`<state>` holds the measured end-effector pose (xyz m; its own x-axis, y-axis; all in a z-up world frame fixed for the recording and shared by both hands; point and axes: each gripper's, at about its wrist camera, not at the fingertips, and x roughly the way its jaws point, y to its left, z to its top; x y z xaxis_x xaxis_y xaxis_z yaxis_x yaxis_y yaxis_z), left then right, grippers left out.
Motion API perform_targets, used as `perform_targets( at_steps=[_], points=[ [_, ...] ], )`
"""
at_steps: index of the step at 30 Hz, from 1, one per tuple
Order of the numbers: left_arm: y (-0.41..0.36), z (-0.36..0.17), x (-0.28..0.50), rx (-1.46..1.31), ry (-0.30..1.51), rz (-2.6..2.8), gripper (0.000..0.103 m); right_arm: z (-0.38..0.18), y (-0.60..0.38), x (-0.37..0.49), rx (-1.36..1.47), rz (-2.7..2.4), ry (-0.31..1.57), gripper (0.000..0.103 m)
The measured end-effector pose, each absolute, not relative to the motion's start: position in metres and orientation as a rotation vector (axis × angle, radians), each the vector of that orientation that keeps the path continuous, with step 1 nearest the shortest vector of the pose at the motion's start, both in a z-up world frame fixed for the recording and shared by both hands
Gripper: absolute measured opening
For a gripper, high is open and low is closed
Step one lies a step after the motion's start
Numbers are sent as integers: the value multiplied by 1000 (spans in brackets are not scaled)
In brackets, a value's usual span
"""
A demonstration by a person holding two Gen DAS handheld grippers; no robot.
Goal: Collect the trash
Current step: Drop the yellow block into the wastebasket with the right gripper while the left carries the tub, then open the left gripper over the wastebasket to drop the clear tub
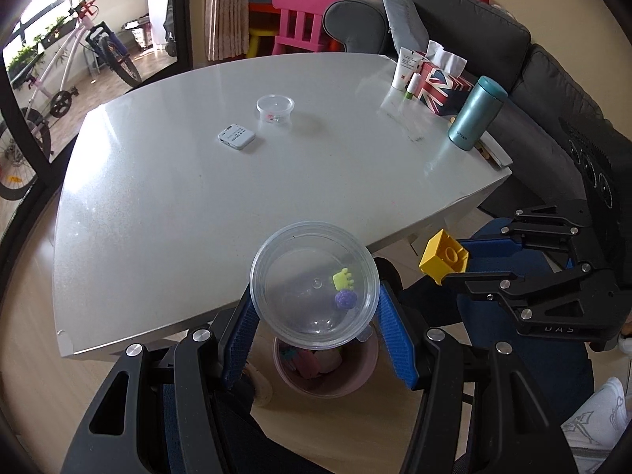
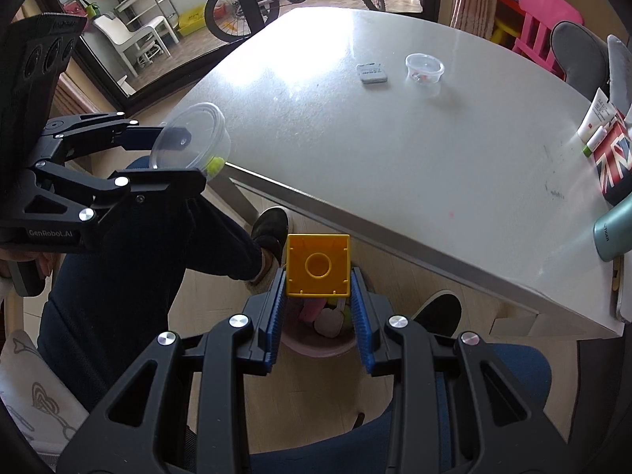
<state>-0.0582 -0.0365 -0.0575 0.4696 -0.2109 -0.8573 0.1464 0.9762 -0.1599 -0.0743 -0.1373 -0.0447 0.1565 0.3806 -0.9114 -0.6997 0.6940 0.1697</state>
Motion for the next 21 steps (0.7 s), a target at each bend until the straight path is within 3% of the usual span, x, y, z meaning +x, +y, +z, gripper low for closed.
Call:
perform_targets(
  at_steps=[7,9,12,18,21],
  points=[
    [-33,-60,-68,-83,1059,-214,57,-53,-134,-86,-331,822,1206,32],
    [-32,-58,-68,-81,1054,-213,57,-53,-135,-83,-326,819,1205,55],
    [-33,-57,-67,-81,1052,-214,57,-51,-137,-81,-313,815,1199,73],
    [-35,-58,-68,-77,1058,-226,57,-47,-145,-73,-294,766,1183,89],
    [-36,-59,-67,-76,1063,-234,57,-45,-150,-69,-289,737,1180,91]
  ],
)
